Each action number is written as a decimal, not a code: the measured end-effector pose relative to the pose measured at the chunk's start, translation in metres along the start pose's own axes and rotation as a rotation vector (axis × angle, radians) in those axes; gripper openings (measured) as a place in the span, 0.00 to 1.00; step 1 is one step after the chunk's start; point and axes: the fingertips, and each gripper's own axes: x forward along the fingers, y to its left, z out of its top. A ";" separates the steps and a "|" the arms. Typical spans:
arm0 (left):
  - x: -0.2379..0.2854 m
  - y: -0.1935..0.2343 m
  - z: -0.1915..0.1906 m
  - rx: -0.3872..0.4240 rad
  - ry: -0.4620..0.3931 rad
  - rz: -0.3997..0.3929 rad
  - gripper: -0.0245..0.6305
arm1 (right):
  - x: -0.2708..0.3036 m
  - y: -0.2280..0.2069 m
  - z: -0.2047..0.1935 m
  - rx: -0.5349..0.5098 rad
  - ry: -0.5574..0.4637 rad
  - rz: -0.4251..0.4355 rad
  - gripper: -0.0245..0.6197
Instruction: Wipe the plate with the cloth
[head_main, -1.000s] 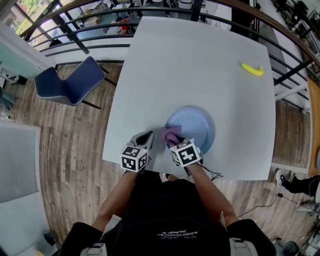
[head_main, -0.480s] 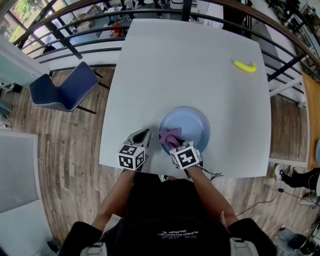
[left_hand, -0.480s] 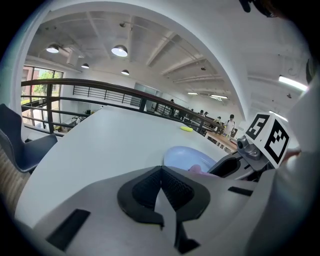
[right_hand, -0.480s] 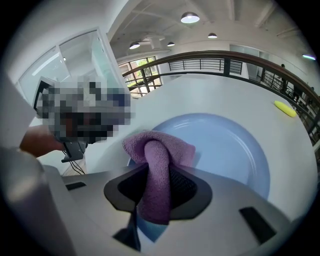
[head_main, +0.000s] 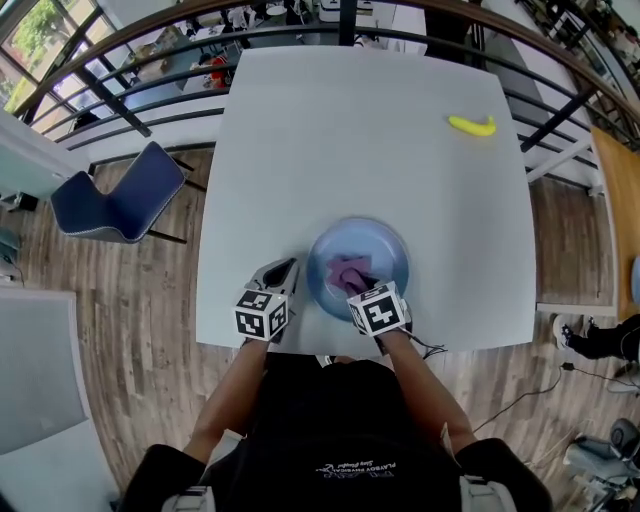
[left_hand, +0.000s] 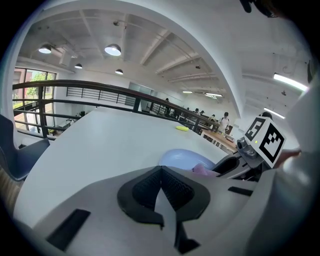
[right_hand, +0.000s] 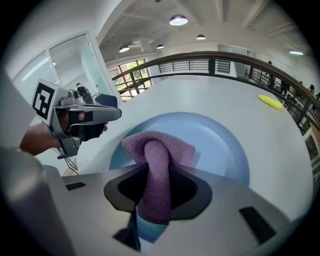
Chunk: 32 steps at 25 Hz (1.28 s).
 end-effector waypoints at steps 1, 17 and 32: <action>0.002 0.000 0.001 0.003 0.002 -0.003 0.06 | -0.001 -0.004 0.000 0.009 -0.002 -0.007 0.22; 0.011 -0.015 0.001 0.024 0.019 -0.023 0.06 | -0.026 -0.067 -0.012 0.129 -0.046 -0.121 0.22; -0.001 -0.012 -0.002 0.029 0.025 -0.005 0.06 | -0.036 -0.068 0.001 0.108 -0.105 -0.141 0.22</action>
